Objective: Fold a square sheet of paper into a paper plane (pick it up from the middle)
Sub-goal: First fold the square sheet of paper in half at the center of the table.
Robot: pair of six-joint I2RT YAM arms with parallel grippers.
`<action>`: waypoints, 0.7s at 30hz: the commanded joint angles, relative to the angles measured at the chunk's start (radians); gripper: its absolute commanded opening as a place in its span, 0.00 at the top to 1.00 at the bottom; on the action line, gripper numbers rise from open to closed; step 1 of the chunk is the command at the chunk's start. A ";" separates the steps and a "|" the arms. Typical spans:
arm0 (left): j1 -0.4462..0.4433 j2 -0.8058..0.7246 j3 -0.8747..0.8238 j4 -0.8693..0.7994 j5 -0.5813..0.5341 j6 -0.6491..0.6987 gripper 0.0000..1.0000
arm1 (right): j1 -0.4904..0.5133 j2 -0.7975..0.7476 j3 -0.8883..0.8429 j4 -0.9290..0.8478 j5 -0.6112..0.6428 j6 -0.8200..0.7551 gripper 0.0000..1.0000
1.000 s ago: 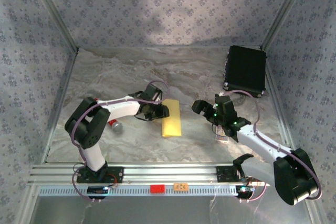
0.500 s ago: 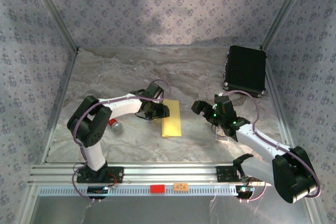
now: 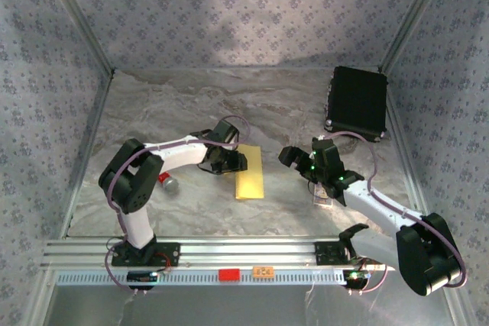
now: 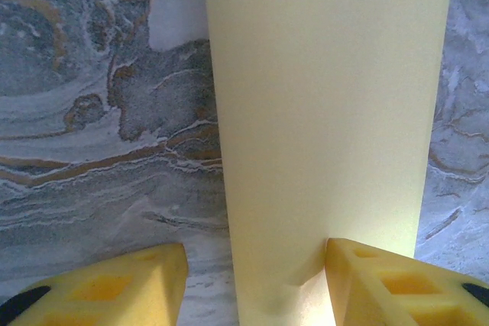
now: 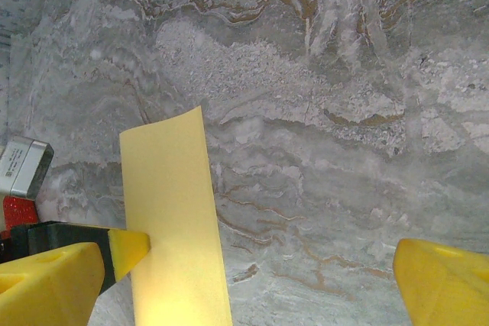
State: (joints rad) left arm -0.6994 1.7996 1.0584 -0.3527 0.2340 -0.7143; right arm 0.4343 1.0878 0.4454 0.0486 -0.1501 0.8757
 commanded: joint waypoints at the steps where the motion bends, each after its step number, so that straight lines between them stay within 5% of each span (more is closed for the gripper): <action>1: -0.011 0.057 0.015 -0.017 -0.026 0.032 0.48 | 0.003 0.006 0.016 -0.019 0.011 0.006 0.01; 21: -0.015 0.121 0.071 -0.059 -0.038 0.025 0.48 | 0.003 0.007 0.016 -0.022 0.006 0.005 0.01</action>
State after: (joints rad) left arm -0.7033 1.8427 1.1275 -0.4374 0.2218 -0.6998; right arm 0.4343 1.0893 0.4454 0.0475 -0.1501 0.8761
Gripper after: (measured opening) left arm 0.521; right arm 0.989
